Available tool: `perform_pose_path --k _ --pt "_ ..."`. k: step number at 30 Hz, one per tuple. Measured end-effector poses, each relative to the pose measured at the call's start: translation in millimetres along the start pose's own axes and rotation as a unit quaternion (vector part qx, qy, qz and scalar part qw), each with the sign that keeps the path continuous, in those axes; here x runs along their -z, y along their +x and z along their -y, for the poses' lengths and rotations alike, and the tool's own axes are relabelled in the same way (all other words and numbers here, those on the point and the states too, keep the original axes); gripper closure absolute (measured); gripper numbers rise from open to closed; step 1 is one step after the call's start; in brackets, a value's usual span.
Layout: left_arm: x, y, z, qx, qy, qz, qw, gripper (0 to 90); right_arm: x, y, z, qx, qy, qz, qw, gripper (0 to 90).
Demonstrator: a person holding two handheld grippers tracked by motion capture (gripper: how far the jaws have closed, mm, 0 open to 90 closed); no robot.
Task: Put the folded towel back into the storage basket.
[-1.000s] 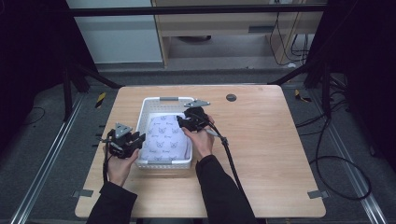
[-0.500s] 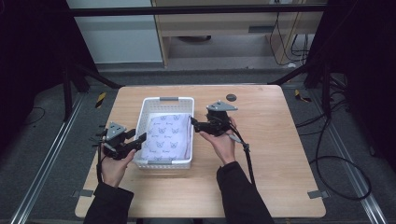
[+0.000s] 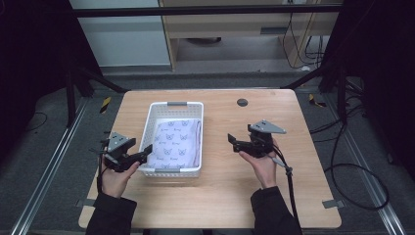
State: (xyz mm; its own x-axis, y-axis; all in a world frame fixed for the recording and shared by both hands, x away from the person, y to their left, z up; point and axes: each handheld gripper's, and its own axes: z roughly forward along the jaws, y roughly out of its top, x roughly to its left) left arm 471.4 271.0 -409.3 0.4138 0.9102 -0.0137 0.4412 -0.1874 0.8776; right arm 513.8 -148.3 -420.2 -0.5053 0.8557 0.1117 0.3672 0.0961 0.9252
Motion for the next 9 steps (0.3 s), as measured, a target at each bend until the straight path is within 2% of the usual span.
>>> perform_pose_path --k 9 --pt "12.8 5.2 9.1 -0.002 -0.001 -0.006 1.0 23.6 24.3 -27.0 32.8 -0.016 0.011 0.03 0.9994 13.4"
